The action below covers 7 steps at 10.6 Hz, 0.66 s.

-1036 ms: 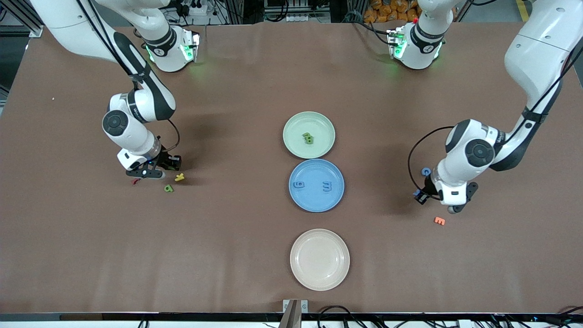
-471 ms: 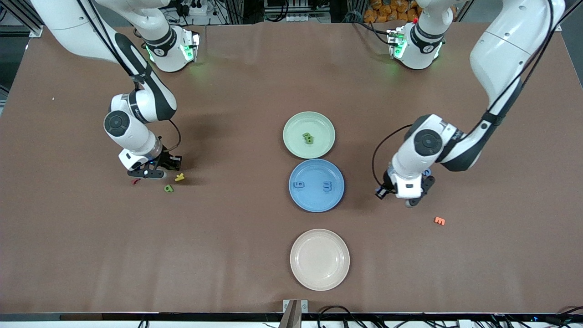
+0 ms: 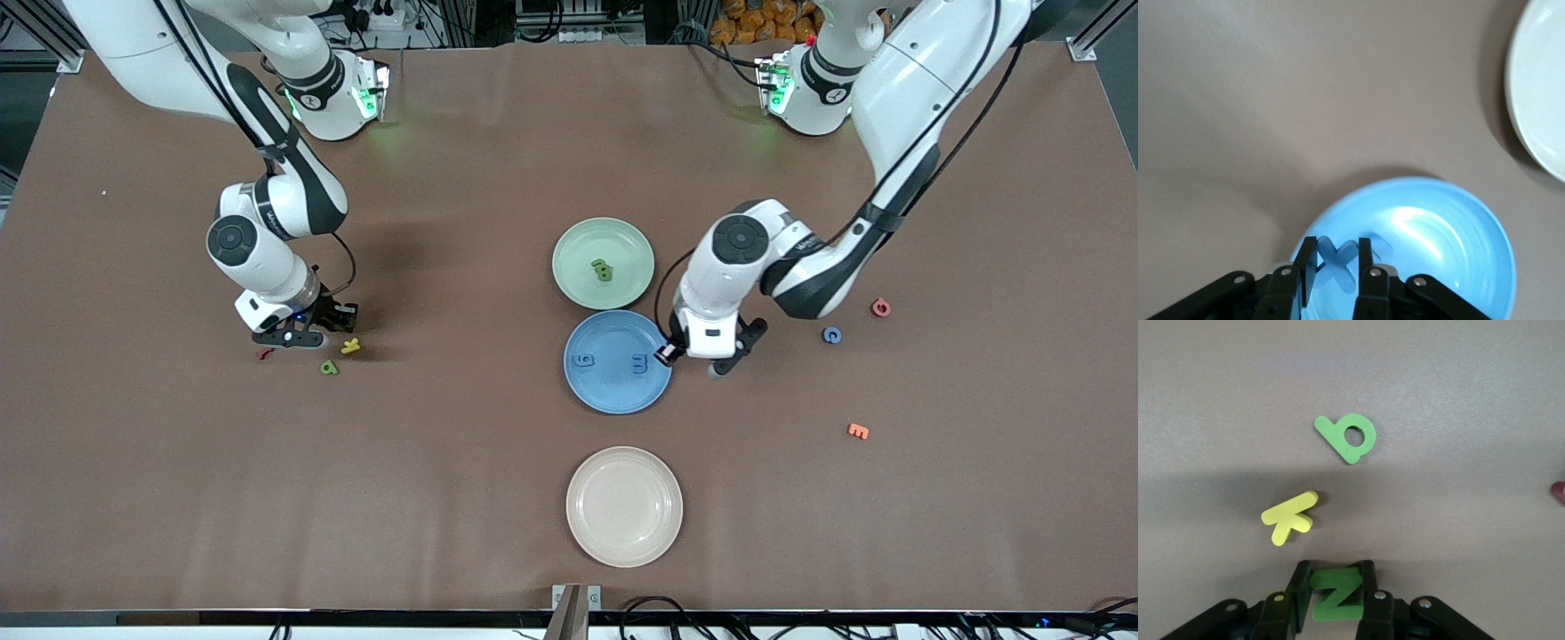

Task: Sort letters by color into matching plates
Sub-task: 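Drop X on blue plate with the left gripper while the right gripper lifts Z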

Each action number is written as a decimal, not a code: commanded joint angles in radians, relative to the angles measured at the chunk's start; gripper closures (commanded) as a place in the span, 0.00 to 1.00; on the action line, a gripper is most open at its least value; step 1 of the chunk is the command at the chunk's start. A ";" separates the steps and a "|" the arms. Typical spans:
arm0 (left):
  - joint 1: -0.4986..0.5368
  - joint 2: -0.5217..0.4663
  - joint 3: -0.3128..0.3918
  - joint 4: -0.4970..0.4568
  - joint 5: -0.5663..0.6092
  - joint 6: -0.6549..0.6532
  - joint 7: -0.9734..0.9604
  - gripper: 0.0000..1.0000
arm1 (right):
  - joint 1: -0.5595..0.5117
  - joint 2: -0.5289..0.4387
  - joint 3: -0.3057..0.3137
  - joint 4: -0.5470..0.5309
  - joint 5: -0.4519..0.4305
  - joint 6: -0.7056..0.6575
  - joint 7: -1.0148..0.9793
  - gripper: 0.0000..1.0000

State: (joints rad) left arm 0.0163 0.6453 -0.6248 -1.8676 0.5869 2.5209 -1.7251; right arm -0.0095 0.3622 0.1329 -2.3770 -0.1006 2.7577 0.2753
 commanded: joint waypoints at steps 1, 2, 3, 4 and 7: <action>-0.084 0.014 0.010 0.054 -0.015 -0.017 -0.056 1.00 | 0.026 -0.029 -0.004 -0.004 0.013 -0.029 0.038 1.00; -0.116 0.028 0.013 0.083 -0.013 -0.017 -0.067 1.00 | 0.043 -0.040 -0.004 -0.004 0.013 -0.039 0.073 1.00; -0.131 0.040 0.013 0.112 -0.012 -0.017 -0.065 1.00 | 0.048 -0.048 0.000 -0.002 0.013 -0.049 0.099 1.00; -0.134 0.042 0.013 0.116 0.004 -0.014 -0.042 0.84 | 0.057 -0.058 0.004 0.001 0.013 -0.064 0.113 1.00; -0.131 0.033 0.016 0.110 0.007 -0.019 -0.022 0.00 | 0.085 -0.078 0.052 0.005 0.015 -0.093 0.227 1.00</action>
State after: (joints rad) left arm -0.1078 0.6723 -0.6176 -1.7775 0.5866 2.5192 -1.7645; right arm 0.0567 0.3177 0.1437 -2.3644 -0.0993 2.6866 0.4058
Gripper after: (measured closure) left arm 0.546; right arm 0.652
